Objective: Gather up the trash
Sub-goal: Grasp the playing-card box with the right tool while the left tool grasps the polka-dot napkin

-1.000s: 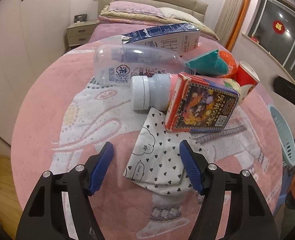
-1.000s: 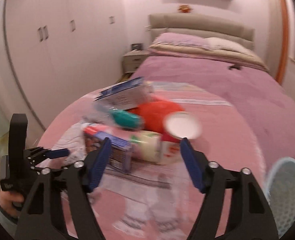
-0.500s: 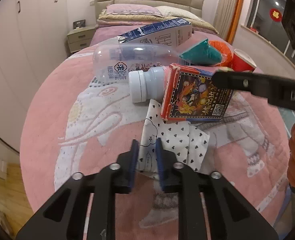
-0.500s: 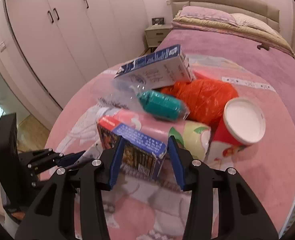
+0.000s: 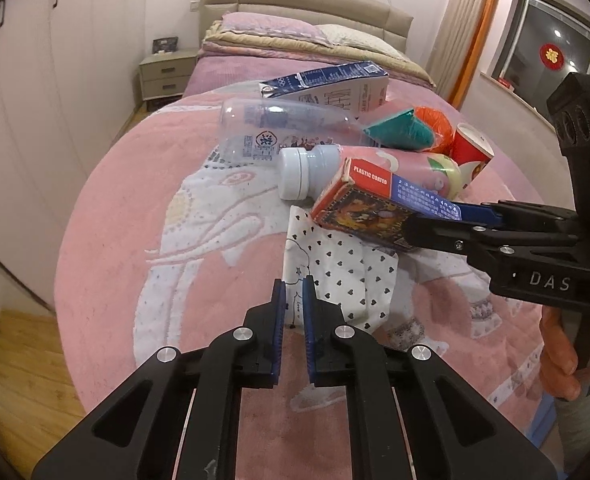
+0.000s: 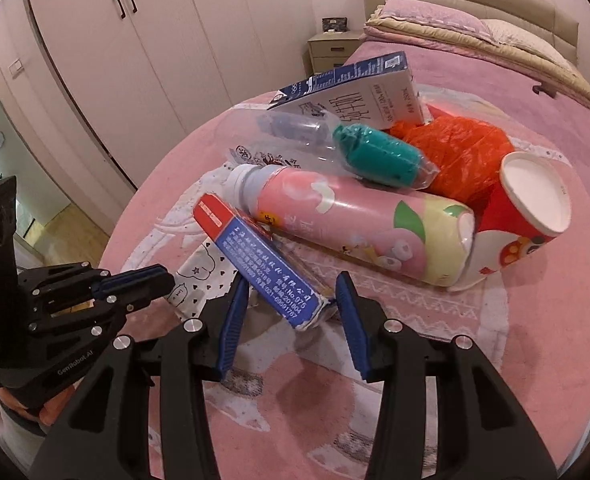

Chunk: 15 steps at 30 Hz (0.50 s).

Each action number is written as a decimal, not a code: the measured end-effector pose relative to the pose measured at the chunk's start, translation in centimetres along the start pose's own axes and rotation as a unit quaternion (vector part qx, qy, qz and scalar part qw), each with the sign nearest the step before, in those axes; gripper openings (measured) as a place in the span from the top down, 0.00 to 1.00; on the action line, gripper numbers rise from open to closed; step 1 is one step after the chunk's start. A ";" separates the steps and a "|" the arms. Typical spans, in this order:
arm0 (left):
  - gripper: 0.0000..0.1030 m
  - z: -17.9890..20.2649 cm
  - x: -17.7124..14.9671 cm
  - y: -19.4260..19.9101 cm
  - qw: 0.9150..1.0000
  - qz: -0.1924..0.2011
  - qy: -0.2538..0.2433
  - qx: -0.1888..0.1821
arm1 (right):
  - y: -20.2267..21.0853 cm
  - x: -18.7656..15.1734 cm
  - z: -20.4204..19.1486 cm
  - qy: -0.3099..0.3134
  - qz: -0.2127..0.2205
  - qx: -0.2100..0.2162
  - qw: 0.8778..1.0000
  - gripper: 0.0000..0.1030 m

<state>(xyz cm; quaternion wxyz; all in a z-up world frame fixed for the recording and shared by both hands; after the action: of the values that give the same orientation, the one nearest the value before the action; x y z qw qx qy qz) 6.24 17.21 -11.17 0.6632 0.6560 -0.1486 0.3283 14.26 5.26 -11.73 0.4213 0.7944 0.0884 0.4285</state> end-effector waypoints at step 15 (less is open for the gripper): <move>0.62 1.5 -0.1 -2.1 1.000 -0.022 -0.008 0.000 | 4.9 -3.2 2.6 -0.086 0.042 0.012 0.995 0.84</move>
<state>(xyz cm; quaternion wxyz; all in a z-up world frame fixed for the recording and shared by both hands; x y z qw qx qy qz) 7.90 15.90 -12.69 0.6689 0.6619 -0.1391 0.3082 13.14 -0.93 -10.73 0.3992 0.8363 0.0239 0.3750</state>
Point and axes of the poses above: each gripper's, at about its wrist camera, not at the fingertips, and y roughly against the way its jaws point, z to its right, x to its top, the point moved 6 cm from there along -y, roughly the way its jaws point, and after that the axes turned 5 degrees about x, right-handed, at the moved point
